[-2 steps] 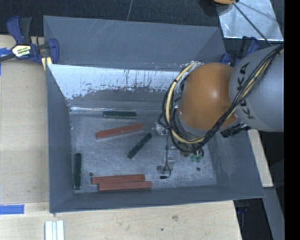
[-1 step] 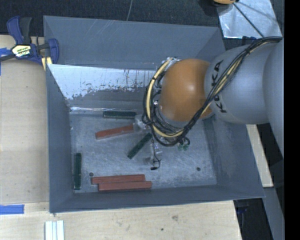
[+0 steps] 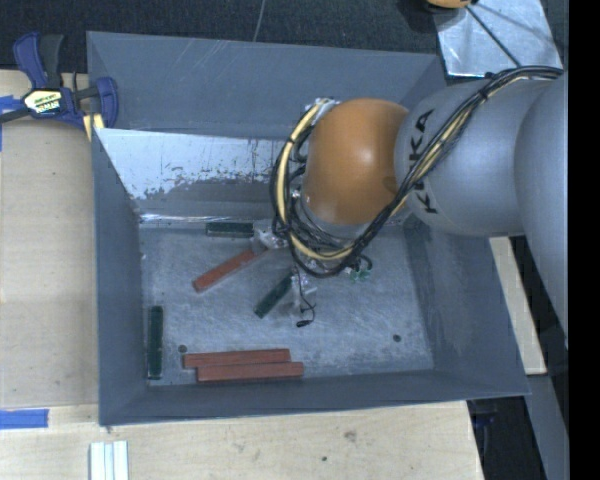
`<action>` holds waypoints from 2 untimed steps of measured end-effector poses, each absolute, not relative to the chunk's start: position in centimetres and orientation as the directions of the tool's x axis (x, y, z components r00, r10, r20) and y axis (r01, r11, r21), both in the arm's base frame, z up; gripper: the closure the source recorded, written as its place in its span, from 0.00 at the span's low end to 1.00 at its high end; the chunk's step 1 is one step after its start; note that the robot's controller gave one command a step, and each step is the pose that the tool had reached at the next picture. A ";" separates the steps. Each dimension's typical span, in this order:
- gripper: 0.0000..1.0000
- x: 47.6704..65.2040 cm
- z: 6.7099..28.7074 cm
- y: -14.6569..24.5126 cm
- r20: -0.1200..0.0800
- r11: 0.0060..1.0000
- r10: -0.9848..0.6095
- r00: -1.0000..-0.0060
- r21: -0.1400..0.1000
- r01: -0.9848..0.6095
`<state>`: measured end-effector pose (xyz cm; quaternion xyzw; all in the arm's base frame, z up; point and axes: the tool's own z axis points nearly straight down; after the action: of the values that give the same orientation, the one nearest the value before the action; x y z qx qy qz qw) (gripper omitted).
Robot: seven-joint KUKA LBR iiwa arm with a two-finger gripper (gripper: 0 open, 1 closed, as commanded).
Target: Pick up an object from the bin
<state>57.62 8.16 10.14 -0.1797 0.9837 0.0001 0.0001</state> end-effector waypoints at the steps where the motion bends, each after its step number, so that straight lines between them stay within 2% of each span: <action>1: 0.00 55.9 12.0 6.1 -0.002 0.941 -0.339 -0.941 -0.001 -0.339; 2: 0.00 56.7 8.6 7.1 -0.006 0.898 -0.441 -0.898 -0.002 -0.441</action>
Offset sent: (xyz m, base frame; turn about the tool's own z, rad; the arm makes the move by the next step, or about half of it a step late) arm -0.0087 -0.0071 -0.0314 -0.1385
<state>56.72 7.06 8.59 -0.2261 0.9741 -0.0005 0.0031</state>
